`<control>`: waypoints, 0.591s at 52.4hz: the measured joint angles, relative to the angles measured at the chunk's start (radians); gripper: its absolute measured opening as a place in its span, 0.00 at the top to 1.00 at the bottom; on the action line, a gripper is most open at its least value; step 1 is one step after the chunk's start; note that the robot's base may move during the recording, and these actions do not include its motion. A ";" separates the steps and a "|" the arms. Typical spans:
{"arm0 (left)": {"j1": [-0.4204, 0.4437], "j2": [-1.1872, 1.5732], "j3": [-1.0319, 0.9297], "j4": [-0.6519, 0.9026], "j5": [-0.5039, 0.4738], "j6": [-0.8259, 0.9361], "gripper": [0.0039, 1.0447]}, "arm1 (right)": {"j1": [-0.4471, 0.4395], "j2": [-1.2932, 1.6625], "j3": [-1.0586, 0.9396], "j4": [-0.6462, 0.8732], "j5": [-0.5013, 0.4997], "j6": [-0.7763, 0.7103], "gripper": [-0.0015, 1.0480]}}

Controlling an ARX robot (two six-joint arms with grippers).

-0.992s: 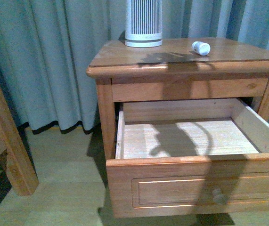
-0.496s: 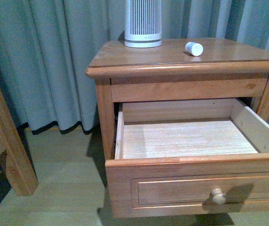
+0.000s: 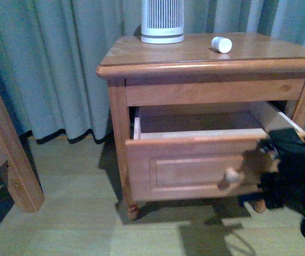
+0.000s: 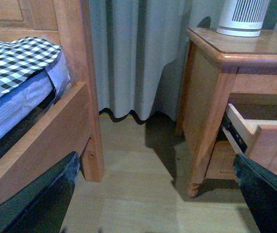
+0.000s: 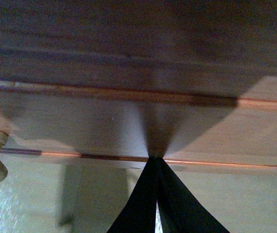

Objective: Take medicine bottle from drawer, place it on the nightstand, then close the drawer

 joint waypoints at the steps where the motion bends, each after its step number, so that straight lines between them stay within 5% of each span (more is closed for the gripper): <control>1: 0.000 0.000 0.000 0.000 0.000 0.000 0.06 | -0.001 0.009 0.023 -0.009 0.001 -0.007 0.97; 13: 0.000 0.000 0.000 0.000 0.000 0.000 0.06 | -0.005 0.141 0.425 -0.183 0.002 -0.078 0.97; 25: 0.000 0.000 0.000 0.000 0.000 0.000 0.06 | -0.004 0.207 0.512 -0.249 -0.008 -0.097 0.97; 31: 0.000 0.000 0.000 0.000 0.000 0.000 0.06 | -0.003 0.118 0.390 -0.215 -0.088 -0.005 0.97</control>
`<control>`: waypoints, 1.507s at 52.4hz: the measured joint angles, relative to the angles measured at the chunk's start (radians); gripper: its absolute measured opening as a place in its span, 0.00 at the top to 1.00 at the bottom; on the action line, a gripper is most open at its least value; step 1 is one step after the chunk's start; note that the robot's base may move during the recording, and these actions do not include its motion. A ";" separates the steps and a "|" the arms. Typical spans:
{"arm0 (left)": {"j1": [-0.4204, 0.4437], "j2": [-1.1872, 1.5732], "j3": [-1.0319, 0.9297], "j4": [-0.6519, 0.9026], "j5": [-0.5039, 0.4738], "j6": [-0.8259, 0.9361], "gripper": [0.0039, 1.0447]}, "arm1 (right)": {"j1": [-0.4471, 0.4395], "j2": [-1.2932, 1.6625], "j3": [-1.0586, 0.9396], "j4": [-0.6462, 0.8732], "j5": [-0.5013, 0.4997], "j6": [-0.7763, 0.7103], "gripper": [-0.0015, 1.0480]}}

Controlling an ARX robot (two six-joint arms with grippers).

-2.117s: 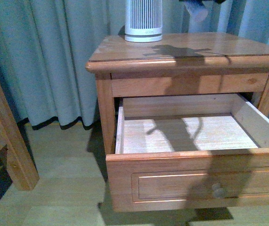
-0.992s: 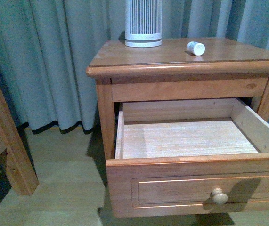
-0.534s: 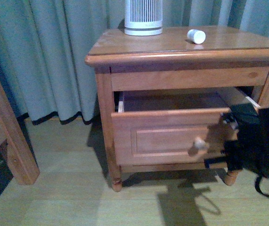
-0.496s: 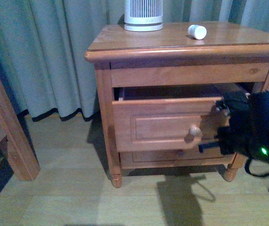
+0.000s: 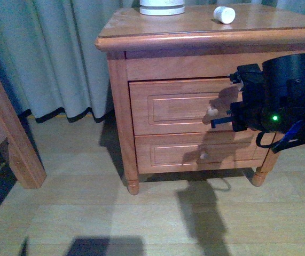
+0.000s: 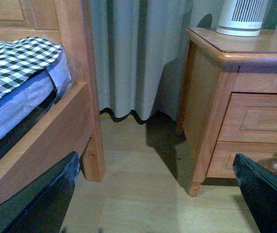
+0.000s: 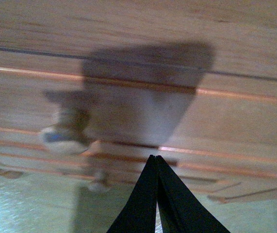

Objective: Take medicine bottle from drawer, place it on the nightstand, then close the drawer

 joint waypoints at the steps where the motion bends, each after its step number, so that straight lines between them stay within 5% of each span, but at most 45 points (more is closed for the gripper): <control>1: 0.000 0.000 0.000 0.000 0.000 0.000 0.06 | 0.001 -0.042 -0.050 0.008 -0.021 0.030 0.97; 7: 0.000 0.000 0.000 0.000 0.000 0.000 0.06 | -0.001 -0.259 -0.276 0.078 -0.100 0.180 0.96; 18: 0.000 0.000 0.000 0.000 0.000 0.000 0.06 | -0.031 -0.930 -0.714 0.044 -0.209 0.285 0.57; 24: 0.000 0.000 0.000 0.000 0.000 0.000 0.06 | -0.037 -1.381 -0.907 -0.167 -0.166 0.284 0.38; 27: 0.000 0.000 0.000 0.000 0.000 0.000 0.06 | -0.029 -1.565 -0.975 -0.267 -0.060 0.219 0.46; 34: 0.000 0.000 0.000 0.000 0.000 0.000 0.06 | -0.095 -2.063 -1.151 -0.568 -0.020 0.099 0.68; 43: 0.000 0.000 0.000 0.000 -0.001 0.000 0.06 | -0.098 -2.367 -1.310 -0.590 -0.028 0.060 0.96; 55: 0.000 0.000 0.000 0.000 0.000 0.000 0.06 | -0.098 -2.382 -1.310 -0.588 -0.027 0.047 0.97; 64: 0.000 0.000 0.000 0.000 0.000 0.000 0.06 | -0.098 -2.382 -1.310 -0.588 -0.027 0.044 0.67; 77: 0.000 0.000 0.000 0.000 0.000 0.000 0.06 | -0.098 -2.382 -1.310 -0.588 -0.027 0.045 0.06; 79: 0.000 0.000 0.000 0.000 0.000 0.000 0.06 | -0.098 -2.382 -1.310 -0.588 -0.027 0.045 0.06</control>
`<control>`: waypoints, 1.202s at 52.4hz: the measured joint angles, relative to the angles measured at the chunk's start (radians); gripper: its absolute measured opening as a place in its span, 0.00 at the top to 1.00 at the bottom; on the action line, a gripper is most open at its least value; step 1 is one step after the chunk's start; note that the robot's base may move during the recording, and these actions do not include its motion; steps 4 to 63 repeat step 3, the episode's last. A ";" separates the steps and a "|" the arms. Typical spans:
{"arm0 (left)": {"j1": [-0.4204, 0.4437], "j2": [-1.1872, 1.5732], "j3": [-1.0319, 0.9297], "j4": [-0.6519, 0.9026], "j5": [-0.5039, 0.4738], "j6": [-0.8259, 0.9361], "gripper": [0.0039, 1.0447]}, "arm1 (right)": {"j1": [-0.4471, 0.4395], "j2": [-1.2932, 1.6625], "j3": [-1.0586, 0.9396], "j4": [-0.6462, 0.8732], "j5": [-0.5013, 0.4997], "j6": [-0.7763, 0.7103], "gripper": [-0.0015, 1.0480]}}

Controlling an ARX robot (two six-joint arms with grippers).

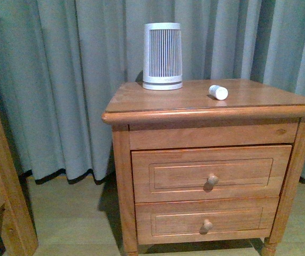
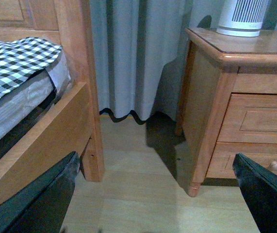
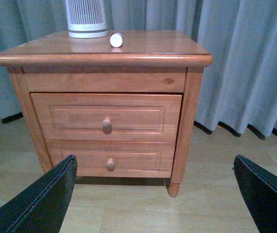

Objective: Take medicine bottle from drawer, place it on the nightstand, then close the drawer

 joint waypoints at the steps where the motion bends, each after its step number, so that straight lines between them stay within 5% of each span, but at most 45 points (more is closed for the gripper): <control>1: 0.000 0.000 0.000 0.000 0.000 0.000 0.06 | 0.000 0.000 0.000 0.000 0.000 0.000 0.07; 63: 0.000 0.000 0.000 0.000 0.000 0.000 0.06 | 0.000 0.000 0.000 0.000 0.000 0.000 0.07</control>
